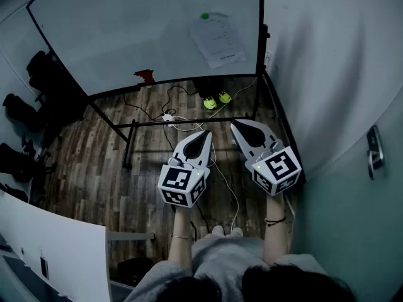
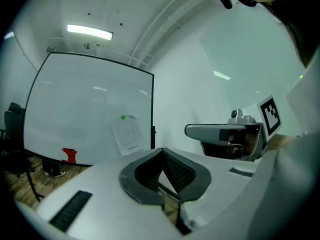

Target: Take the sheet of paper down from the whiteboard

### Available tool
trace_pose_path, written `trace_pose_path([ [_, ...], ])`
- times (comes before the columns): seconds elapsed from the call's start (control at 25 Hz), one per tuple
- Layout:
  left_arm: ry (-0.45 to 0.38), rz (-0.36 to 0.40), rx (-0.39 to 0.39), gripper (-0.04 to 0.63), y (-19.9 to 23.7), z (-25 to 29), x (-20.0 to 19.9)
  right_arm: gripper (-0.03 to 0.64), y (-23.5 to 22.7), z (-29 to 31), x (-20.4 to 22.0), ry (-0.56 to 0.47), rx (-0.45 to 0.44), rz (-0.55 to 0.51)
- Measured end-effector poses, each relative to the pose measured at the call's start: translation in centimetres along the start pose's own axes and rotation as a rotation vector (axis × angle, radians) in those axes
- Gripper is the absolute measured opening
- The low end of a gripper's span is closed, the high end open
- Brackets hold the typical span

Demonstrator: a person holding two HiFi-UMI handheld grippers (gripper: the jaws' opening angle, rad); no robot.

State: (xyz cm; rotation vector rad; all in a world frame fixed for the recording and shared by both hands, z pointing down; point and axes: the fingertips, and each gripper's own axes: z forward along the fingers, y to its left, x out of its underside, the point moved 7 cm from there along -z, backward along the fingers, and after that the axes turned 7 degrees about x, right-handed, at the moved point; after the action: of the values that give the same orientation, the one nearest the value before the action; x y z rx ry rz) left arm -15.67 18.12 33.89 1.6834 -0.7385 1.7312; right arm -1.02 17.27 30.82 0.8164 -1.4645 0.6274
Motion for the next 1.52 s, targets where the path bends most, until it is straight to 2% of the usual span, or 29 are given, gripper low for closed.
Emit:
trace_pose_path([
  [0.6,-0.009,0.016,-0.01,0.005,-2.0,2.0,-0.7,0.001,-2.8,-1.7,0.0,0.0,-0.013,-0.007],
  [0.92,-0.008,0.008,-0.058,0.005,-3.7,2.1,-0.7,0.0,-4.5,-2.9,1.1,0.029,-0.02,0.022],
  [1.12,0.007,-0.015,-0.094,0.005,-3.3,2.6,0.2,0.0,-4.5,-2.3,2.4,0.045,-0.064,0.047],
  [1.52,0.025,0.004,-0.093,0.005,-0.1,6.2,0.2,0.002,-7.4,1.8,3.4,0.035,-0.061,0.068],
])
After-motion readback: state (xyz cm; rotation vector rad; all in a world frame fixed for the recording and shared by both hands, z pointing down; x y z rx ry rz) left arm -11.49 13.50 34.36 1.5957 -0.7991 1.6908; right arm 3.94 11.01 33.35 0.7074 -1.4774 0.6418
